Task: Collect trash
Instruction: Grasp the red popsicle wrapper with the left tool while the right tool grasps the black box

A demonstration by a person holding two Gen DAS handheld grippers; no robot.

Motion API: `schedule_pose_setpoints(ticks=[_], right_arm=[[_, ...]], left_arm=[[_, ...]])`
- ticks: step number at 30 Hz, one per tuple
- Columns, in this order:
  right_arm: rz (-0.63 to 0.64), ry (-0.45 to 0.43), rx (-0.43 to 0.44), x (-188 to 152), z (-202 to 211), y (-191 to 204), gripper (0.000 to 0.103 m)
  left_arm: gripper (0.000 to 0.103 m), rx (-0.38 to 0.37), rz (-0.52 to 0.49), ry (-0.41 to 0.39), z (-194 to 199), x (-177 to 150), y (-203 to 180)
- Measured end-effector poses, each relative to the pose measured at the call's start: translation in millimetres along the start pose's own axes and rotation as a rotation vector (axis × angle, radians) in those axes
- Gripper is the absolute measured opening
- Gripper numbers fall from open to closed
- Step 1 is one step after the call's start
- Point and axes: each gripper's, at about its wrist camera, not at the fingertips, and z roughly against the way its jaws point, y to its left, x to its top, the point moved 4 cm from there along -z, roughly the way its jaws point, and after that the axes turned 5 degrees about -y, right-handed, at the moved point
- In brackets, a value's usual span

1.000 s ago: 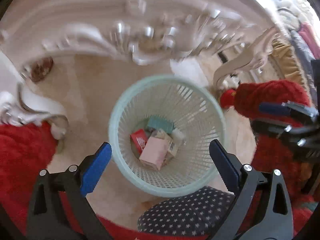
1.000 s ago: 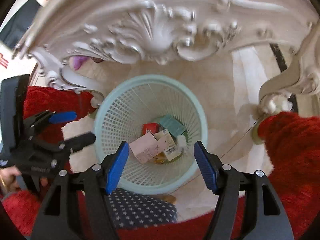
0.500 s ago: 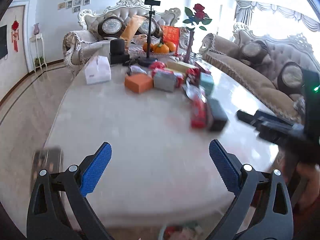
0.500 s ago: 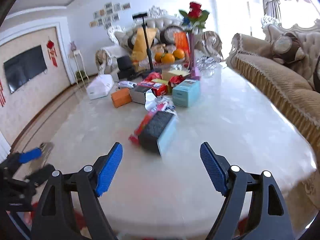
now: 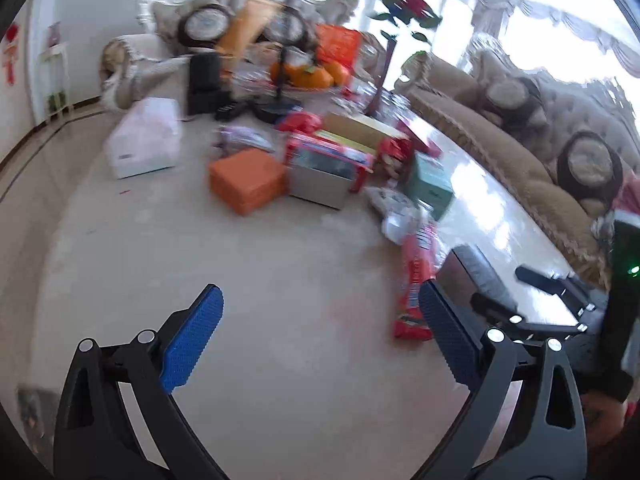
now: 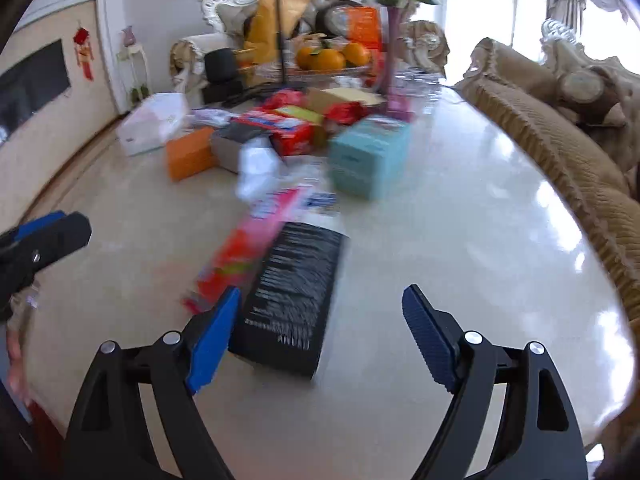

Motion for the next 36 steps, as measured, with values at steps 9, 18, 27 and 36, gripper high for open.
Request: schedule_pose_setpoints(ticks=[9, 18, 27, 36], right_arm=[[0.204, 0.004, 0.156, -5, -4, -10, 0.078], [0.312, 0.047, 0.191, -3, -26, 2, 0.077], [0.229, 0.059, 0.236, -5, -21, 5, 0.039], [0.118, -0.048, 0.301, -13, 52, 6, 0.039]], left_arm=[[0.095, -0.035, -0.184, 0.118, -64, 1, -73], [0.094, 0.024, -0.179, 0.198, -91, -9, -56], [0.027, 0.015, -0.124, 0.148, -73, -3, -44], [0.027, -0.038, -0.109, 0.015, 27, -11, -44]])
